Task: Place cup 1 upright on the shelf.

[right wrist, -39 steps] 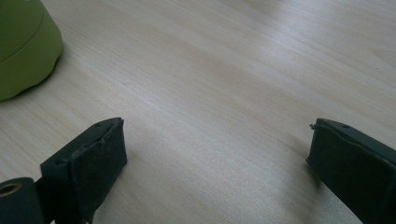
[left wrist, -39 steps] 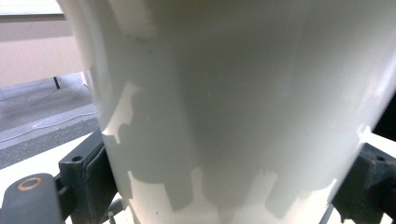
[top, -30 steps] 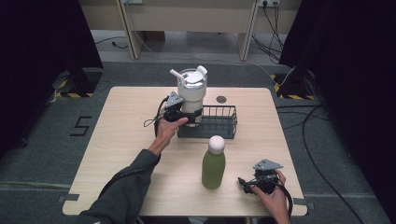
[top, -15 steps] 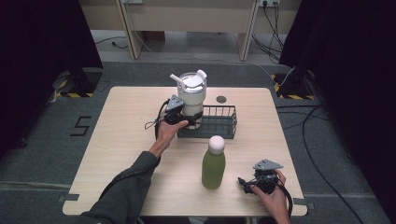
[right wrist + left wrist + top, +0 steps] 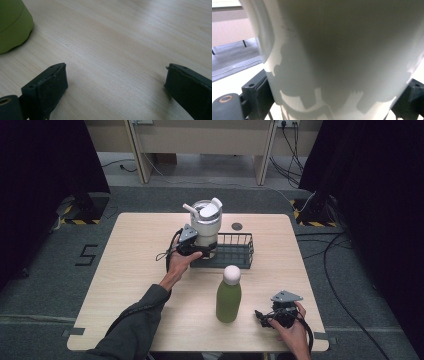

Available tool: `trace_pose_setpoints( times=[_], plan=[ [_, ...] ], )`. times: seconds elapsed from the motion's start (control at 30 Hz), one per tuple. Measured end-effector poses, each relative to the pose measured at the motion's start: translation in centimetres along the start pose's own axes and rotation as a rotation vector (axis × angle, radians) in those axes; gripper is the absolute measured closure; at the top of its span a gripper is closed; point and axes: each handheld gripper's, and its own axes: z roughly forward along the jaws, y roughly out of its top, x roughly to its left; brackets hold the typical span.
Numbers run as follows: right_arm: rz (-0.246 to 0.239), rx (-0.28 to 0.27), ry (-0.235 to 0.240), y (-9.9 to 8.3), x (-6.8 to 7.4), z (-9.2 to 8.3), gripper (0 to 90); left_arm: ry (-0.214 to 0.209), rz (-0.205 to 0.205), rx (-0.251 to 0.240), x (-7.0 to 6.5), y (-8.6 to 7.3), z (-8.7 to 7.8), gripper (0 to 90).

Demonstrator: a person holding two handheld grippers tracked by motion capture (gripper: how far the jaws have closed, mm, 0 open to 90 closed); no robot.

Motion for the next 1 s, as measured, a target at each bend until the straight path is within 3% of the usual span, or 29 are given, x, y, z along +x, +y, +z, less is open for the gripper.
trace_pose_setpoints(
  times=[0.23,1.0],
  plan=[
    [0.0,0.0,0.0,0.0,0.0,0.0,4.7,-0.01,-0.023,-0.008,0.02,0.18,-0.03,7.8],
    [-0.001,0.0,0.0,0.0,0.0,0.0,4.7,-0.003,-0.015,-0.006,-0.13,0.72,-0.55,8.2]
  ],
)
